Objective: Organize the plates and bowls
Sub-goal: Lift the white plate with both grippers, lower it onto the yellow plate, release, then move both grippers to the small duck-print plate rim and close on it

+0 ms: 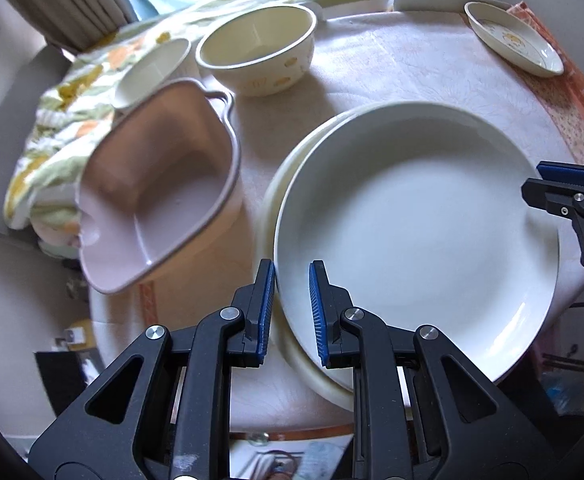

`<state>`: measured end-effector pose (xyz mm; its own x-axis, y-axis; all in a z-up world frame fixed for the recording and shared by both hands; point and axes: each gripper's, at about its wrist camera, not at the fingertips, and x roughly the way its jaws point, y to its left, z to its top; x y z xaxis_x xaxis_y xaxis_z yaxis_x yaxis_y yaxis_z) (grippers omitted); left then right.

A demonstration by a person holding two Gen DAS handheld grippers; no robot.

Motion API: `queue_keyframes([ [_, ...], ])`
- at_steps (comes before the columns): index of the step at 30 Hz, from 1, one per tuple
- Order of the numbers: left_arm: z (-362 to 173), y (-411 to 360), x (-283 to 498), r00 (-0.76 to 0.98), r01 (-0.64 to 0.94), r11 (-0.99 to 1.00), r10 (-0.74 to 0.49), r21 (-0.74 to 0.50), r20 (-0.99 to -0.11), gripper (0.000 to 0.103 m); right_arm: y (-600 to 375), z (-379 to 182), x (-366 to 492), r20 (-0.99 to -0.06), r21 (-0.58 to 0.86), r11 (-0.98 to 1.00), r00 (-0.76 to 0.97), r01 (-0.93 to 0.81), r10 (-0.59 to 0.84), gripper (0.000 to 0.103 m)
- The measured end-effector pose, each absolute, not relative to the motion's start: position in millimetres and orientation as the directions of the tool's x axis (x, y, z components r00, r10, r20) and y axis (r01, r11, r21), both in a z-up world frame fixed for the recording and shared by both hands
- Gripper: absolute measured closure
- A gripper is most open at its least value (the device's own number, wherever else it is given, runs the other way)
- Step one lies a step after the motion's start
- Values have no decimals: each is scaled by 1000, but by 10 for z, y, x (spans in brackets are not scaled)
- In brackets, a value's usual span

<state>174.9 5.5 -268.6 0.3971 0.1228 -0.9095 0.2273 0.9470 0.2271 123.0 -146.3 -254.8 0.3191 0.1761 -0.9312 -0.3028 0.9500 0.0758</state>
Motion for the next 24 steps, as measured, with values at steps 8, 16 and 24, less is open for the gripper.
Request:
queue_keyframes([
  [8,-2644,126,1762,392,215,957,99,195,-915,87,-1457,-2537,1200,-933,67,949,317,-309,170,86],
  [16,-1900,249,1645,516,181,978,-2,107,-857,87,-1686,-2078,1166,-893,109,965,402,-240,201,86],
  [24,-1227,196,1758,621,227,973,-180,-45,-763,1,-2076,-1527,1000,-806,200,970,540,-138,243,0],
])
